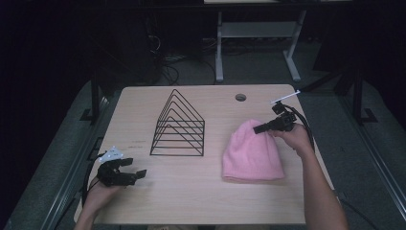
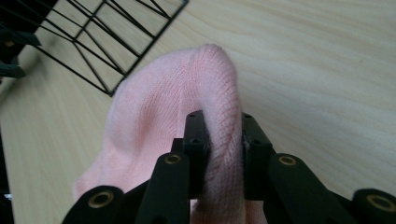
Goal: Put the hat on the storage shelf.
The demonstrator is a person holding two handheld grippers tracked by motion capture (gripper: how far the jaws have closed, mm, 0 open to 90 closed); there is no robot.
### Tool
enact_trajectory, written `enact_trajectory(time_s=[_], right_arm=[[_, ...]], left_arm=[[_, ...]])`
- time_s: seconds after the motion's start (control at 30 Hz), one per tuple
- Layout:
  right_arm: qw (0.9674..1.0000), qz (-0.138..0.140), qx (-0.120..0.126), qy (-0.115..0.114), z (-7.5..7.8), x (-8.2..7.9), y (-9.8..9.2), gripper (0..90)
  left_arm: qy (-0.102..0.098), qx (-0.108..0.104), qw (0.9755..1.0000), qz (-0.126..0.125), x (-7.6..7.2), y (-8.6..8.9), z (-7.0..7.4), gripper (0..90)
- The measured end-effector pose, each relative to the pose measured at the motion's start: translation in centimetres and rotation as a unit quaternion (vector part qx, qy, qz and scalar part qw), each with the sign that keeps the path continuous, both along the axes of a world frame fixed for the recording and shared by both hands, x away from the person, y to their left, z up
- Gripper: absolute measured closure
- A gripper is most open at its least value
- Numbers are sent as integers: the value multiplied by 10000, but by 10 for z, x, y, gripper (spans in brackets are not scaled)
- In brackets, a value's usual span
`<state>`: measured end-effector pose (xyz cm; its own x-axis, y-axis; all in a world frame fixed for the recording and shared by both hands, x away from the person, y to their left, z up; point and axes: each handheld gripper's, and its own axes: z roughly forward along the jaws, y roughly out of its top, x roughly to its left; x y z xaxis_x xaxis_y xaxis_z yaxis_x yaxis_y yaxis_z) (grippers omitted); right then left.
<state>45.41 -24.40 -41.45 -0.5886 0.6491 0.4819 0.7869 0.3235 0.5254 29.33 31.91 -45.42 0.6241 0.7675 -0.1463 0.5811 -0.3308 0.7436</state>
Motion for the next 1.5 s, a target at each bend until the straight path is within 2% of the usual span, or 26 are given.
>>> enact_trajectory(time_s=[0.27,0.3,0.33,0.4,0.47,0.5,0.63,0.67,0.73,0.83,0.93,1.2,1.37,1.4,1.5], right_arm=[[9990,140,190,-377,28,-12,2,761],[9986,146,228,-455,36,-16,2,761],[9986,146,228,-455,36,-16,2,761],[9975,191,273,-630,47,-21,3,762],[9974,189,249,-652,50,-23,4,762],[9968,225,227,-732,57,-26,4,761],[9960,257,206,-836,65,-30,5,761],[9952,280,182,-916,72,-33,5,762],[9945,287,197,-988,76,-35,5,761],[9938,294,211,-1055,81,-36,5,762],[9928,284,241,-1142,87,-39,5,762],[9910,343,244,-1271,100,-43,5,761],[9891,373,228,-1407,112,-46,4,760],[9883,399,203,-1455,118,-46,4,760],[9876,399,220,-1505,123,-47,3,760]], left_arm=[[28,-40,10000,-5,0,0,0,177],[-3,-36,10000,-27,0,0,0,178],[-3,-36,10000,-27,0,0,0,178],[-15,-27,10000,-48,0,0,1,178],[-10,-9,10000,-70,-1,0,1,177],[0,-36,10000,-64,-1,-1,1,178],[22,-8,9999,-133,-2,-3,1,178],[16,-18,9999,-139,-2,-3,2,178],[18,-35,9999,-134,-3,-3,2,178],[24,-24,9999,-158,-3,-3,3,178],[65,-99,9998,-129,-4,-4,4,178],[111,-165,9994,-276,-2,-8,12,179],[52,-139,9993,-352,2,-7,19,179],[76,-170,9992,-366,2,-7,20,179],[144,-196,9985,-482,4,-8,24,179]])
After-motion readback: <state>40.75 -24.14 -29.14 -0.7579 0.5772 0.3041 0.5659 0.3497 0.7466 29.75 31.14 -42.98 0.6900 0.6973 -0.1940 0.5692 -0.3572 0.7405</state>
